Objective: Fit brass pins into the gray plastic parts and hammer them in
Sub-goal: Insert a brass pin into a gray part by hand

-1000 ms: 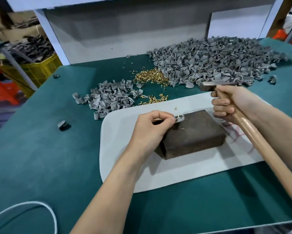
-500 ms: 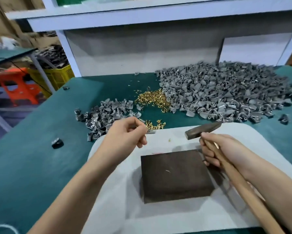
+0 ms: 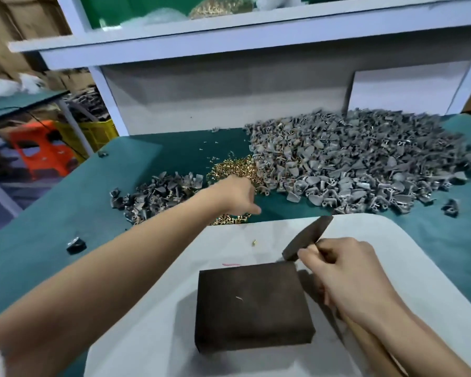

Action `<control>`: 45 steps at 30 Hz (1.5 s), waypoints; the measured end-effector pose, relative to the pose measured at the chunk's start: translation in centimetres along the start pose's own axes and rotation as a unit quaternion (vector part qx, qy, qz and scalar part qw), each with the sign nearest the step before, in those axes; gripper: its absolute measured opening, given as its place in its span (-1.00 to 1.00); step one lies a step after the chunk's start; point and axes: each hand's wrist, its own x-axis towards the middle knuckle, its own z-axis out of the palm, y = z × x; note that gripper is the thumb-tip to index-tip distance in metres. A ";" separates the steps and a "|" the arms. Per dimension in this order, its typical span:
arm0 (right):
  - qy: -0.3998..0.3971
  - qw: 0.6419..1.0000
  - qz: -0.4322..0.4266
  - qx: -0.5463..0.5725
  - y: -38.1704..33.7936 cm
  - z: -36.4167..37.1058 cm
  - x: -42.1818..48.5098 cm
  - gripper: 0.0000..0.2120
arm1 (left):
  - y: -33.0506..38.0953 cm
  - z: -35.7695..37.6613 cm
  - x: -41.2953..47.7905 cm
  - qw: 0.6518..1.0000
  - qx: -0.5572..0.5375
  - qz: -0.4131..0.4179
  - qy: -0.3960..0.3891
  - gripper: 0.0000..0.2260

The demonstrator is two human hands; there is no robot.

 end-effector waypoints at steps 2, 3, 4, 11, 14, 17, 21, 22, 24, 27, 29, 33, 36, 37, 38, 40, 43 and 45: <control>0.030 0.989 -0.021 -0.143 0.4 -0.2 0.1 -0.57 | -0.3 1.1 -0.5 0.999 0.010 0.012 0.037 -0.90; 0.039 0.980 -0.017 -0.195 0.5 -0.3 0.2 -0.56 | -0.4 1.3 -0.5 0.999 -0.001 0.013 0.051 -0.87; 0.045 0.973 -0.008 -0.227 0.6 -0.5 0.5 -0.57 | -0.3 1.4 -0.4 0.998 -0.016 0.011 0.056 -0.86; 0.069 0.961 -0.016 -0.269 1.8 -0.6 1.3 -0.55 | -0.5 1.0 -0.5 0.994 -0.078 0.030 0.074 -0.90; 0.069 0.963 -0.012 -0.261 2.0 -0.6 1.4 -0.54 | -0.9 1.0 -0.6 0.990 -0.109 0.029 0.083 -0.84; 0.075 0.963 -0.017 -0.258 2.2 -0.4 1.3 -0.55 | -1.9 0.0 -0.6 0.979 -0.184 0.003 0.088 -0.84; 0.071 0.962 -0.020 -0.262 2.4 -0.5 1.4 -0.53 | -3.8 -1.6 -1.3 0.951 -0.287 -0.024 0.114 -0.90; 0.069 0.962 -0.018 -0.262 2.4 -0.6 1.4 -0.53 | -4.3 -1.9 -1.5 0.954 -0.273 -0.028 0.125 -0.90; 0.066 0.963 -0.017 -0.262 2.4 -0.5 1.4 -0.53 | -5.8 -2.3 -2.1 0.966 -0.208 -0.037 0.147 -0.92; 0.067 0.961 -0.018 -0.267 2.6 -0.4 1.6 -0.54 | -8.3 -2.1 -3.2 0.982 -0.097 -0.061 0.149 -0.95; 0.077 0.962 -0.018 -0.262 2.7 -0.3 1.6 -0.57 | -9.5 -1.1 -3.7 0.990 -0.023 -0.070 0.116 -0.96; 0.078 0.966 -0.016 -0.245 3.0 -0.4 1.8 -0.62 | -10.3 1.2 -3.7 0.992 0.014 -0.058 0.110 -0.72; 0.078 0.969 -0.015 -0.235 3.1 -0.4 1.8 -0.63 | -10.0 1.5 -3.1 0.991 0.001 -0.069 0.119 -0.72; 0.079 0.969 -0.016 -0.235 3.1 -0.4 1.9 -0.63 | -9.9 1.4 -2.9 0.991 0.003 -0.072 0.117 -0.73; 0.079 0.968 -0.016 -0.236 3.2 -0.5 1.9 -0.63 | -9.6 1.4 -2.8 0.990 0.001 -0.077 0.118 -0.73; 0.075 0.969 -0.015 -0.235 3.2 -0.5 2.0 -0.63 | -9.1 1.4 -2.6 0.988 0.009 -0.085 0.126 -0.75; 0.070 0.969 -0.007 -0.237 3.2 -0.5 2.1 -0.64 | -8.1 1.1 -2.6 0.983 0.100 -0.081 0.133 -0.84; 0.068 0.969 -0.005 -0.237 3.2 -0.5 2.1 -0.64 | -7.6 0.7 -2.5 0.978 0.151 -0.075 0.126 -0.82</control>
